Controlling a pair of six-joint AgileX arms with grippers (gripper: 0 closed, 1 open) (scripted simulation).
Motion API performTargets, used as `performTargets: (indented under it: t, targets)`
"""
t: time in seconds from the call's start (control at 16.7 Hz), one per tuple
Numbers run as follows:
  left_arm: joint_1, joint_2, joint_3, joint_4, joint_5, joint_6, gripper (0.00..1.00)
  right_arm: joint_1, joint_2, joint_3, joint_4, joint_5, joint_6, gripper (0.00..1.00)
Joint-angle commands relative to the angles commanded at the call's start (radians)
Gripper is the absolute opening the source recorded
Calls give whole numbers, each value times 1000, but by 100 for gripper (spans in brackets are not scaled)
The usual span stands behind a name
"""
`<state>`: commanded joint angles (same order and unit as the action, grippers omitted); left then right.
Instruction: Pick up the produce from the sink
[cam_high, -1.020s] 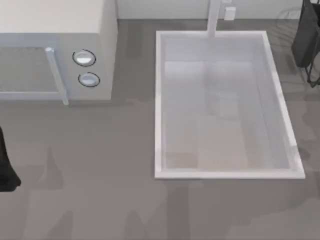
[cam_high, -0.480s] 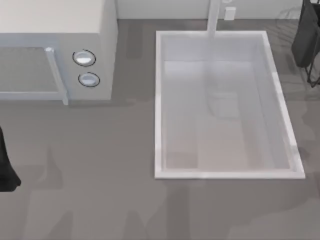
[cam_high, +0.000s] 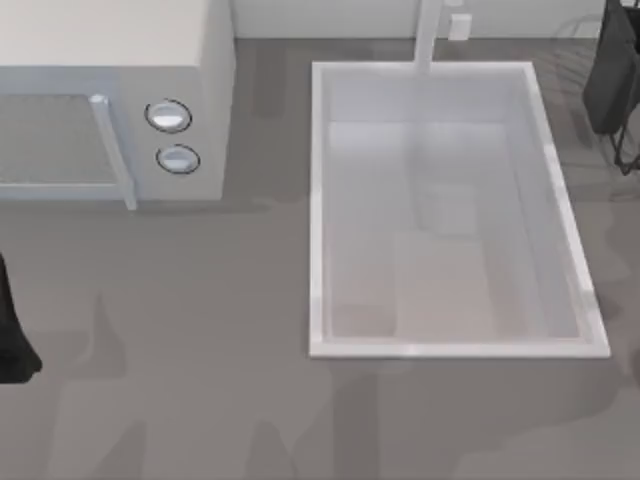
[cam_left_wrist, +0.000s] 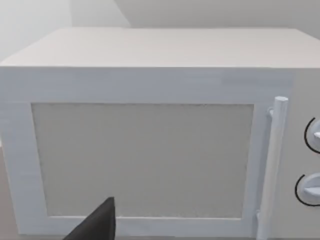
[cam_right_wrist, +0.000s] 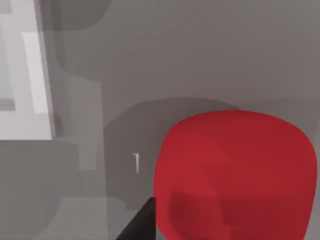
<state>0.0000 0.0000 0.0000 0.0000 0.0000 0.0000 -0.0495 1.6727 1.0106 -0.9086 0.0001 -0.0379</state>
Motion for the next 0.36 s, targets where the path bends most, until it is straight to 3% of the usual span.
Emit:
performTargets:
  t: [0.36]
  targets:
    - [0,0,0,0,0,0,100,0,0,0,0,0,0,100]
